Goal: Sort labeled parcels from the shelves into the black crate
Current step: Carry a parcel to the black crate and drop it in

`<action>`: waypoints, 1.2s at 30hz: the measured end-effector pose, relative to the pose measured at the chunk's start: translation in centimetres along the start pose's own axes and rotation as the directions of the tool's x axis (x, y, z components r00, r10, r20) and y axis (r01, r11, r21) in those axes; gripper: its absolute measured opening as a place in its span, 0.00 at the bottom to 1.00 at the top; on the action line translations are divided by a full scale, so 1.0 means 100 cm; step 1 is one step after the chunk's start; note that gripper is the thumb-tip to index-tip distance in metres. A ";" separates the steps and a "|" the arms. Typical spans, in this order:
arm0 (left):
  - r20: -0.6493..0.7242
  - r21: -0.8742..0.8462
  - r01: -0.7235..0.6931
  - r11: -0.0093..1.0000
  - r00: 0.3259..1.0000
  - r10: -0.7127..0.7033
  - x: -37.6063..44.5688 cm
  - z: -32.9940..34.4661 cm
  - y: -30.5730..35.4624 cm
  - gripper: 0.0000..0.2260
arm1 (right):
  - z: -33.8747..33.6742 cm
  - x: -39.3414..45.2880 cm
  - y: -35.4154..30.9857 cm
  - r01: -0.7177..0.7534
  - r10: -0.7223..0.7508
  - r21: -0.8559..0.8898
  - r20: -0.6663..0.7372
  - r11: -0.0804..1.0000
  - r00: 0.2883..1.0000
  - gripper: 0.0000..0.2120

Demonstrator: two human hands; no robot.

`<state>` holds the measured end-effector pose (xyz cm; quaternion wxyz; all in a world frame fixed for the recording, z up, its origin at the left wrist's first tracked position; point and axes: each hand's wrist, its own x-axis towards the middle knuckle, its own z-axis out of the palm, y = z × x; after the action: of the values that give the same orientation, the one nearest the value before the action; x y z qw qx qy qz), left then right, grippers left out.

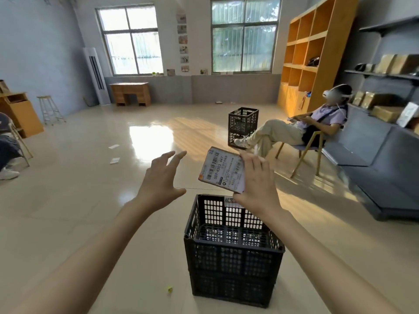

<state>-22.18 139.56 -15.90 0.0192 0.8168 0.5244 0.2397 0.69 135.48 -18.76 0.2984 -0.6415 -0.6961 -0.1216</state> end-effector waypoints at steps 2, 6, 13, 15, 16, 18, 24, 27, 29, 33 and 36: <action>0.023 0.000 -0.059 0.998 0.998 0.059 0.029 0.027 0.001 0.41 | 0.016 0.009 0.026 -0.042 0.043 -0.039 0.011 0.998 0.999 0.44; 0.070 0.010 -0.185 0.983 0.980 0.184 0.089 0.081 -0.003 0.41 | 0.052 0.027 0.071 -0.120 0.127 -0.103 0.065 0.987 0.990 0.46; 0.177 -0.022 -0.297 0.955 0.939 0.296 0.178 0.160 -0.012 0.40 | 0.113 0.055 0.129 -0.246 0.273 -0.157 0.184 0.956 0.944 0.49; 0.195 -0.041 -0.310 0.950 0.930 0.312 0.194 0.182 -0.013 0.40 | 0.129 0.057 0.142 -0.276 0.305 -0.165 0.198 0.947 0.932 0.49; 0.204 -0.052 -0.314 0.948 0.926 0.318 0.200 0.194 -0.014 0.40 | 0.136 0.057 0.148 -0.282 0.315 -0.172 0.211 0.944 0.925 0.49; 0.231 -0.076 -0.322 0.944 0.915 0.331 0.209 0.217 -0.017 0.39 | 0.152 0.056 0.161 -0.292 0.334 -0.192 0.249 0.937 0.909 0.50; 0.314 -0.117 -0.316 0.942 0.888 0.337 0.222 0.283 -0.029 0.38 | 0.199 0.050 0.199 -0.330 0.388 -0.219 0.338 0.918 0.857 0.51; 0.350 -0.124 -0.284 0.951 0.884 0.310 0.222 0.313 -0.035 0.36 | 0.227 0.042 0.221 -0.317 0.391 -0.242 0.394 0.917 0.832 0.51; 0.389 -0.107 -0.266 0.958 0.876 0.287 0.215 0.334 -0.041 0.36 | 0.252 0.035 0.235 -0.279 0.369 -0.255 0.451 0.926 0.813 0.50; 0.475 -0.090 -0.179 0.980 0.857 0.200 0.201 0.377 -0.060 0.36 | 0.306 0.014 0.258 -0.242 0.330 -0.227 0.561 0.943 0.759 0.48; 0.529 -0.058 -0.127 0.990 0.837 0.139 0.195 0.409 -0.073 0.36 | 0.343 -0.003 0.276 -0.225 0.307 -0.210 0.639 0.952 0.705 0.47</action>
<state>-4.99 168.72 -46.89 0.1553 0.8853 0.4381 0.0105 18.43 158.21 -52.00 0.0074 -0.7522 -0.6481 0.1189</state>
